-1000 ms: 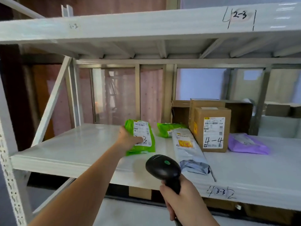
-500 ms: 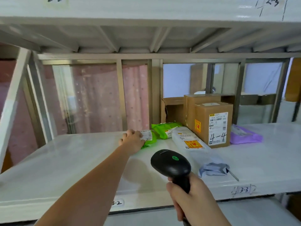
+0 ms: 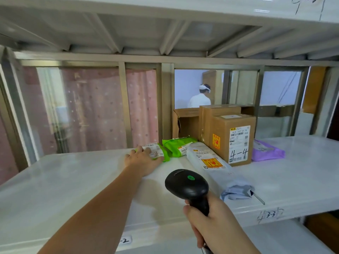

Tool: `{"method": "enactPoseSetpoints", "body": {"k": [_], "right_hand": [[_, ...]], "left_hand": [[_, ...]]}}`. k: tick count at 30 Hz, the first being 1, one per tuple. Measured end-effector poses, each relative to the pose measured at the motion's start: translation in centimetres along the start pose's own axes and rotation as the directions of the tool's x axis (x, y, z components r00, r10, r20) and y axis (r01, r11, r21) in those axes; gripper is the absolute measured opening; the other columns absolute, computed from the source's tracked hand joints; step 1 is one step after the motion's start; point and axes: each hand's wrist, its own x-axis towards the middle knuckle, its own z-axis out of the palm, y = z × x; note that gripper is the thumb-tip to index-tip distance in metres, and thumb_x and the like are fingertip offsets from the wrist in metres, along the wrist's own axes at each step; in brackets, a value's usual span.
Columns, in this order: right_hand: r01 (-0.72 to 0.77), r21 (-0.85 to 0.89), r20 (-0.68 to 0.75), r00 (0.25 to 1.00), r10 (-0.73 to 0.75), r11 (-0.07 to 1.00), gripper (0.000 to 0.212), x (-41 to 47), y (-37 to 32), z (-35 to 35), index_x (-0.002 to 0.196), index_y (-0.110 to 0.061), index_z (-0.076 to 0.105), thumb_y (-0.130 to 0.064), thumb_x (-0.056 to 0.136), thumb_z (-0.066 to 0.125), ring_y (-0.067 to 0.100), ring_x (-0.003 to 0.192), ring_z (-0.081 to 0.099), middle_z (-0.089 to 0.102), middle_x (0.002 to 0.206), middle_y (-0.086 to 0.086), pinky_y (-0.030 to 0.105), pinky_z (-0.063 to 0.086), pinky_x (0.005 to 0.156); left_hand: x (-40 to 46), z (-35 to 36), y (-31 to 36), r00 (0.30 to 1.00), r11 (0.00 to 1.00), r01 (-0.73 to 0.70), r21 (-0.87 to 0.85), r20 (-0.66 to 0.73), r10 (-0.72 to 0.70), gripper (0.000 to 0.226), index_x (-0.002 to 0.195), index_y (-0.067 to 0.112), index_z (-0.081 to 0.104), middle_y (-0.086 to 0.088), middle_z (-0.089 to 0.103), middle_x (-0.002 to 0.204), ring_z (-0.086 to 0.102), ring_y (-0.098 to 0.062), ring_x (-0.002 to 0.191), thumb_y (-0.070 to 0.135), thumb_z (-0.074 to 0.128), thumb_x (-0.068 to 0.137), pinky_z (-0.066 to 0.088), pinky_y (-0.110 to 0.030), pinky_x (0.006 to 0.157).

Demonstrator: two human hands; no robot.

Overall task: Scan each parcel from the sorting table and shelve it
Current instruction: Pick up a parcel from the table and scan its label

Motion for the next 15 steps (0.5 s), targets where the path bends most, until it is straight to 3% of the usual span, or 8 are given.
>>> {"method": "enactPoseSetpoints", "body": {"k": [6,11,15], "right_hand": [[0.008,-0.025,0.03,1.0,-0.007,1.0,0.007,0.2,0.0,-0.2,0.089,-0.025,0.057,-0.018,0.091,0.058,0.016,0.042,0.052,0.053,0.05,-0.002,0.025,0.049,0.048],[-0.012,-0.042,0.037,0.999,0.013,0.999,0.008,-0.3,0.1,-0.4,0.085,-0.029,0.055,-0.024,0.09,0.057,0.017,0.042,0.054,0.053,0.051,-0.004,0.035,0.052,0.056],[-0.037,-0.062,-0.006,0.999,0.037,0.997,0.006,-1.0,-0.2,-1.1,0.086,-0.027,0.054,-0.025,0.091,0.056,0.016,0.044,0.056,0.053,0.054,-0.002,0.034,0.054,0.06]], "left_hand": [[-0.4,0.0,0.0,1.0,0.999,-0.004,-0.037,-0.031,0.003,0.093,0.153,0.025,0.037,-0.004,0.043,0.151,0.043,-0.035,0.138,0.086,0.038,0.083,0.035,-0.048,0.109],[-0.6,-0.1,-0.1,0.993,0.999,-0.042,0.004,-0.108,0.042,0.089,0.15,0.024,0.043,-0.003,0.042,0.145,0.044,-0.034,0.135,0.084,0.039,0.084,0.037,-0.047,0.108],[-1.0,-0.4,-0.1,0.972,0.993,-0.106,0.046,-0.205,0.113,0.082,0.147,0.023,0.048,-0.005,0.047,0.143,0.045,-0.032,0.133,0.08,0.034,0.089,0.039,-0.048,0.108]]}}
